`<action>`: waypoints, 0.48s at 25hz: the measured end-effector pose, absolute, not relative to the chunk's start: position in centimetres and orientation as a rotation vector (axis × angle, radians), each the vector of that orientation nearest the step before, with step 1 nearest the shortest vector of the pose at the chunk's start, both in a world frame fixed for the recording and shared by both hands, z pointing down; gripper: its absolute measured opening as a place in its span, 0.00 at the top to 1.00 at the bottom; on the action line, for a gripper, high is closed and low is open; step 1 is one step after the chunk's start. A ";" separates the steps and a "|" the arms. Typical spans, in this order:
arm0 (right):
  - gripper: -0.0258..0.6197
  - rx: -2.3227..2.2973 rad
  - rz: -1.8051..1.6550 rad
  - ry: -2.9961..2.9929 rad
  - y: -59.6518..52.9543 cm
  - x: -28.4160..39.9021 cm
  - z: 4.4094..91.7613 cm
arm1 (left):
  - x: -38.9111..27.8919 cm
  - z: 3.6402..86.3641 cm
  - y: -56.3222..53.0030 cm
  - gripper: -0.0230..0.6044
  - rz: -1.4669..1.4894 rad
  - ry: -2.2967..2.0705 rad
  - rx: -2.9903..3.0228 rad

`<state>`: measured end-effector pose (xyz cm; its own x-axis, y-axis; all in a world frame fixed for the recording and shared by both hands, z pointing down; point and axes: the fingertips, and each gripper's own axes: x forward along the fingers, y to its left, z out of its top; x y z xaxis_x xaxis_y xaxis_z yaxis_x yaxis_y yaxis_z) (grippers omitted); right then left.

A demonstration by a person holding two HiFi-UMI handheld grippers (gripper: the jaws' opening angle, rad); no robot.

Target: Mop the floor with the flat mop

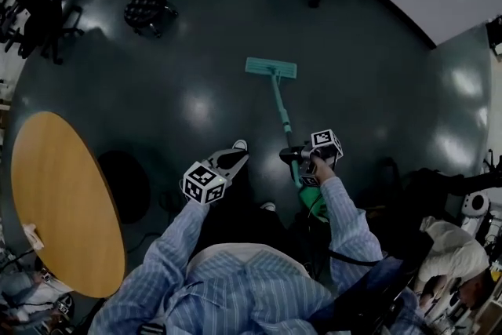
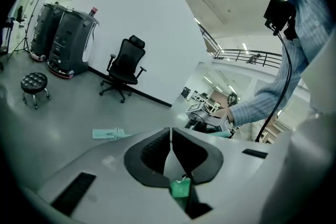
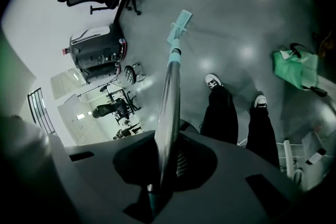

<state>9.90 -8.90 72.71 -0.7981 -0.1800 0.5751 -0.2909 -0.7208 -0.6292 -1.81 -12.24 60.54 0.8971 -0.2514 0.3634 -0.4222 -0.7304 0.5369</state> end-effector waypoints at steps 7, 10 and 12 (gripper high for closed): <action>0.88 0.941 2.695 -1.142 4.6 9.0 72.0 | -3.8 58.6 -5.5 0.94 0.304 -0.573 2.436; 0.88 0.920 2.688 -1.139 10.1 8.8 71.7 | -4.0 57.8 -2.3 0.94 0.269 -0.614 2.430; 0.88 0.908 2.684 -1.139 13.7 8.8 71.6 | -4.1 57.5 0.3 0.94 0.261 -0.630 2.431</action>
<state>8.76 13.75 71.61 -0.8197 -0.1437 0.5544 -0.2988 -0.7185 -0.6280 -4.07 0.32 57.52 0.8676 -0.3766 0.3247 -0.4960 -0.7028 0.5099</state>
